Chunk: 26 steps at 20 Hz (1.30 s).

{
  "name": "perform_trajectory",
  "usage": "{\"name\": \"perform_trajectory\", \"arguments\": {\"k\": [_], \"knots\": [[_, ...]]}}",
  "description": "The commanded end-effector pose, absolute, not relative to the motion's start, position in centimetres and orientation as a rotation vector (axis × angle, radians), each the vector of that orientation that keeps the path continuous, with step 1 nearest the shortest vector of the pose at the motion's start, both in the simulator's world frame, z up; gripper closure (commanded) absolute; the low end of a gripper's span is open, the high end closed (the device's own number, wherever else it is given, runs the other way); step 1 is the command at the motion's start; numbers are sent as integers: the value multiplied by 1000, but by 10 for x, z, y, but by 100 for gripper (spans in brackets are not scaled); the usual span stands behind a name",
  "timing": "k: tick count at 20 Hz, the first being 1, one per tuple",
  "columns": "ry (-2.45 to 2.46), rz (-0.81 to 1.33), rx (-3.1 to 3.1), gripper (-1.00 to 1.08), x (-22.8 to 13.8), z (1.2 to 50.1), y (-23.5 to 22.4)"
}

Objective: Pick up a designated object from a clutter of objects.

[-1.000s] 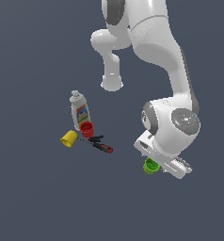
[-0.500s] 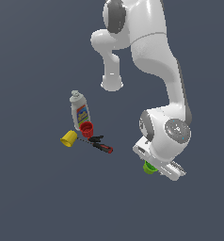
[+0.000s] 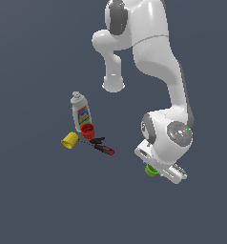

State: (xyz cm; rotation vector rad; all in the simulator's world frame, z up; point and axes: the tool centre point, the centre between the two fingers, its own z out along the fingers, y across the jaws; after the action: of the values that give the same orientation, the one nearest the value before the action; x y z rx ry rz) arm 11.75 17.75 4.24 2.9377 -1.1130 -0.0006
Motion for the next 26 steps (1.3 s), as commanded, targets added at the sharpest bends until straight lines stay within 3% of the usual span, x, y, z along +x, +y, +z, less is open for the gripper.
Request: {"name": "perform_trajectory", "arguments": {"k": [1,14,26], "knots": [[-1113,0,2938,108,118,43,177],[-1113,0,2938,108,108,56,178],[-1113,0,2938,108,63,120,184]]}}
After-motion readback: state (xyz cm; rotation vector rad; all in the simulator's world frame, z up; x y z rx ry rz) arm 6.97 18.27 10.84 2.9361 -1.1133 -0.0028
